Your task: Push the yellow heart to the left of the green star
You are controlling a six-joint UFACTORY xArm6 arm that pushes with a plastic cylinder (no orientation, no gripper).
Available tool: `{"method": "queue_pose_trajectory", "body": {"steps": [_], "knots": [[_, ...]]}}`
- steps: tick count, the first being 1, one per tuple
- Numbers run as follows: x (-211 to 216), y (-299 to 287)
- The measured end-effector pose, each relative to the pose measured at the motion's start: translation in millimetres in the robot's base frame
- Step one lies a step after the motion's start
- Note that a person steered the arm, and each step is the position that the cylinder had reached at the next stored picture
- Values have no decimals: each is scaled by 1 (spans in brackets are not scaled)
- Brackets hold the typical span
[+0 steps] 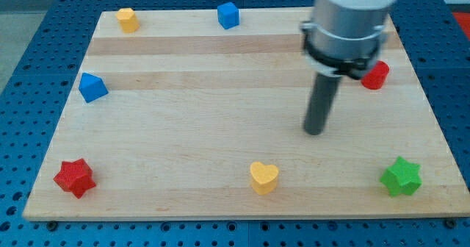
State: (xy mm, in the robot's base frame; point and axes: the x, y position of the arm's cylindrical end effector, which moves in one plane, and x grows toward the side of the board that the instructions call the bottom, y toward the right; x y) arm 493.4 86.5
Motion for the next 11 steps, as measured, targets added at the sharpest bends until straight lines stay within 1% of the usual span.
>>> {"method": "queue_pose_trajectory", "body": {"steps": [1,2,3,4,5,8,11], "knots": [[0,-5],[0,-23],[0,-90],[13,-126],[33,-128],[37,-138],[79,-126]]}}
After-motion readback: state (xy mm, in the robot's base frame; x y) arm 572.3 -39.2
